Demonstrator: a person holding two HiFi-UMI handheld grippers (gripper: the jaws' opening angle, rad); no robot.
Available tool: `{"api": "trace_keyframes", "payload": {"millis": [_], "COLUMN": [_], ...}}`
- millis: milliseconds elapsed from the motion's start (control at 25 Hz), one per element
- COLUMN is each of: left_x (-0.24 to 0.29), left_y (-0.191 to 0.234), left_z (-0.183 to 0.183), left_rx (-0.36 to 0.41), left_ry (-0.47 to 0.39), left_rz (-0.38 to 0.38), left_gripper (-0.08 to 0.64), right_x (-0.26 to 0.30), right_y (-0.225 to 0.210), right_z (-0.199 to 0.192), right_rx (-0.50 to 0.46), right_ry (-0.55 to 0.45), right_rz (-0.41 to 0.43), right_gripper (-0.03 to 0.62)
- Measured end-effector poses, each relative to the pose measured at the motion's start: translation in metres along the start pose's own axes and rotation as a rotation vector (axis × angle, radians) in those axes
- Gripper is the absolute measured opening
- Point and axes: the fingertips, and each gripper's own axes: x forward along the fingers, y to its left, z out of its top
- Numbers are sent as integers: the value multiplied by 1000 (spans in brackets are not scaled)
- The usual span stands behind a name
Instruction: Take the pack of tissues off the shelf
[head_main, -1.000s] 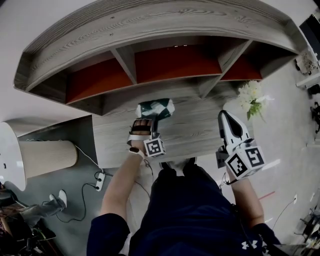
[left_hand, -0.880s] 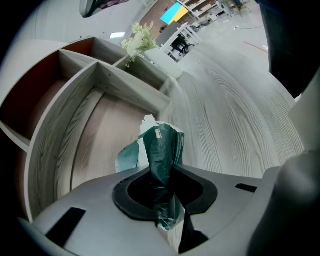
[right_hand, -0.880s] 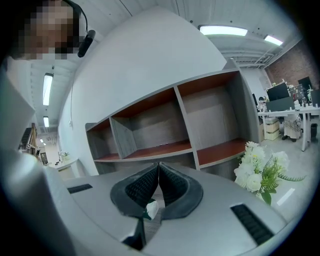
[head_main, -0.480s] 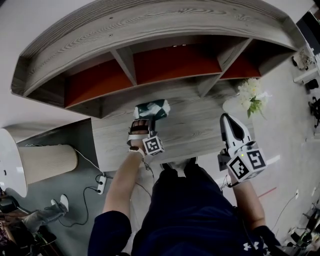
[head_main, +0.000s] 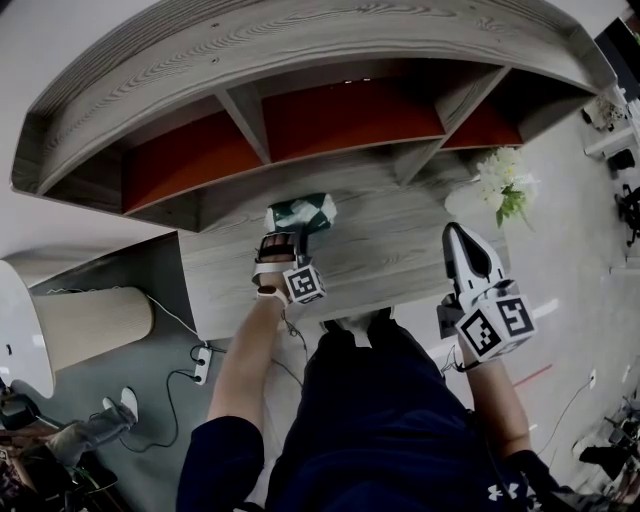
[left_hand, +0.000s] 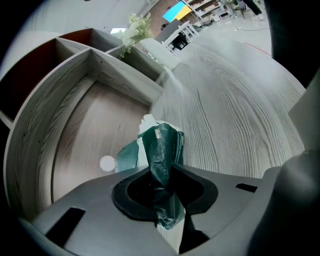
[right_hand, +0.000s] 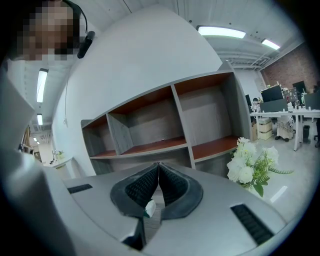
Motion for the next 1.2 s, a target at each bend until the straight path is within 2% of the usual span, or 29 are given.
{"api": "trace_keyframes", "payload": {"millis": [280,560,760,920,1120,1200], "left_x": [0,3,0,1,-3,-3], "left_y": [-6,-8,-7,-6,-6,-6], "left_z": [-2,0,-2,-3,1,-2], "left_rx": [22,5,28,17,-22,-5], "left_ry": [17,6,35,50,48,59], "left_rz": [3,-5,-21,-43,-75,-65], "left_gripper": [104,104,111,163,193,204], "right_x": [3,6,4,4,4,3], "right_y": [5,8,9,9,10,10], "right_z": [-3,-5,-6,-6,-7,-8], "right_rx": [4,6,12,16,21,21], "right_ry": [9,11,12,7,7,7], "right_rz": [7,18,21,28,40,43], "right_gripper": [12,12,12,12,12,13]}}
